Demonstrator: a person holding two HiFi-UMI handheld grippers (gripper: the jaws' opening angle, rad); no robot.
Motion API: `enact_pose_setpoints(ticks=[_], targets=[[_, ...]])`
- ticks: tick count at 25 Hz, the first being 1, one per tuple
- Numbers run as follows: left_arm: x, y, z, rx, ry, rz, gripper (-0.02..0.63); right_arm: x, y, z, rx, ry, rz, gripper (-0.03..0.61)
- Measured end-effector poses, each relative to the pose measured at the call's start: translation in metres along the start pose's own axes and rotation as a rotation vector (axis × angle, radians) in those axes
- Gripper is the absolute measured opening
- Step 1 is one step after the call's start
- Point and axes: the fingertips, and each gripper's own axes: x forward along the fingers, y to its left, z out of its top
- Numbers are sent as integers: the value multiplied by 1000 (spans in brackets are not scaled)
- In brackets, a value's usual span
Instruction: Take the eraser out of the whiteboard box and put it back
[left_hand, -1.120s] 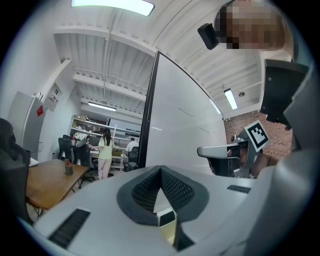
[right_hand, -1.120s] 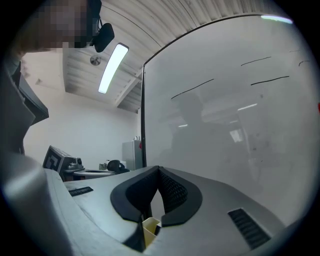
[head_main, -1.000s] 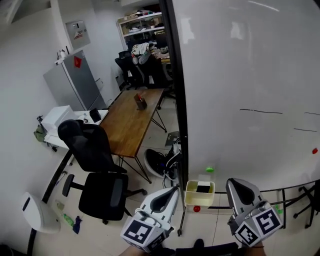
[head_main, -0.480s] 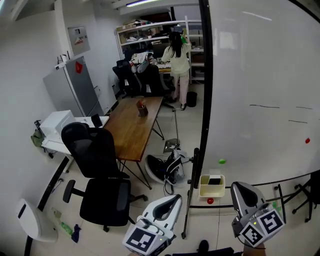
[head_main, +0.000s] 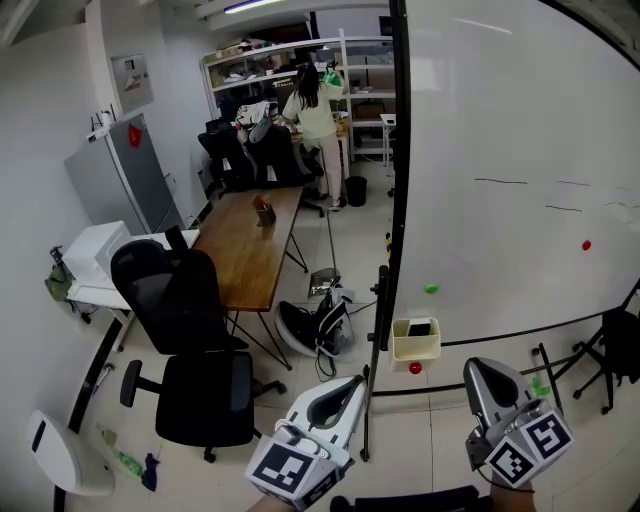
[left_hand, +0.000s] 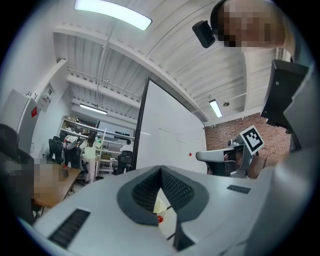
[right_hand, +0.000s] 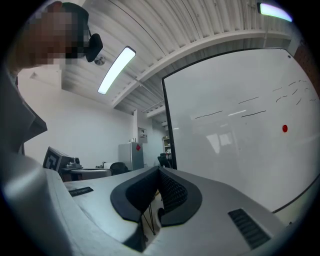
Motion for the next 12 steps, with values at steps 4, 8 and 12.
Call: enact_pose_setpoints(ticks=[4, 8, 12], targets=[[-1, -31, 10, -9, -20, 15, 31, -32, -9, 12, 2, -6, 10, 21], [4, -68, 15, -6, -21, 24, 29, -64, -25, 24, -7, -9, 29, 21], [7, -101, 17, -6, -23, 25, 30, -90, -29, 32, -18, -6, 56, 21]])
